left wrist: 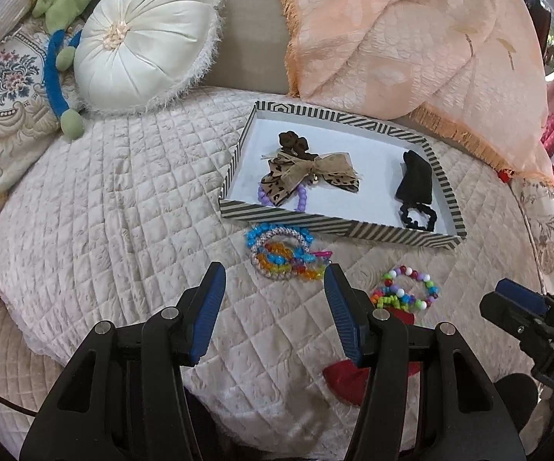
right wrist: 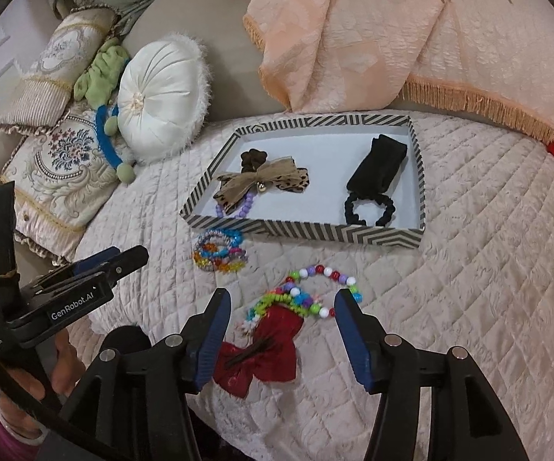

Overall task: Organize jewelry
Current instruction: 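Withdraw both open tools from the tray toward the remaining bracelets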

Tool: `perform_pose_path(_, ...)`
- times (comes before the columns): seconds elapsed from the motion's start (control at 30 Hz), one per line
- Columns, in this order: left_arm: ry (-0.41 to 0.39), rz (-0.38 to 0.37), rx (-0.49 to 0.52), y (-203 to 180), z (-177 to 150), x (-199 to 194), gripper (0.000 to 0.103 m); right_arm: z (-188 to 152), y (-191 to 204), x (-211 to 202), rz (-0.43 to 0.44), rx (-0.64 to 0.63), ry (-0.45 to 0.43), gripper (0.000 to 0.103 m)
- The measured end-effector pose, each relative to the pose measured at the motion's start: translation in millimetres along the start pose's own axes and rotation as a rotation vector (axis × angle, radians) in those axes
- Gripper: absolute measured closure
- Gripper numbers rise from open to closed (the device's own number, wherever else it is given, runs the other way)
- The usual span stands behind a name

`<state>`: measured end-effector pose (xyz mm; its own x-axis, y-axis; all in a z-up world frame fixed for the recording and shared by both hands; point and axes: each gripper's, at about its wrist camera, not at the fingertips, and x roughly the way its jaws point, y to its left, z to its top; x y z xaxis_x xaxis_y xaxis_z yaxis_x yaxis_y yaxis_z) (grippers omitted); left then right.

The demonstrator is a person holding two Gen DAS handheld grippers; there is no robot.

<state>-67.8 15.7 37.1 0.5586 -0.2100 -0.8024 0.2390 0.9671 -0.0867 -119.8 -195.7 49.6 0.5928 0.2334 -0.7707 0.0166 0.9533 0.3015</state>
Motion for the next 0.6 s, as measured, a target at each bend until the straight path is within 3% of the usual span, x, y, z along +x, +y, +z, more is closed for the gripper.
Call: perform_pose_path(0.6,-0.004,0.01,0.011,-2.7,-10.9,-9.5,0.05,-15.2,3.8,-8.5,-0.004,-0.005,0.01,0.048)
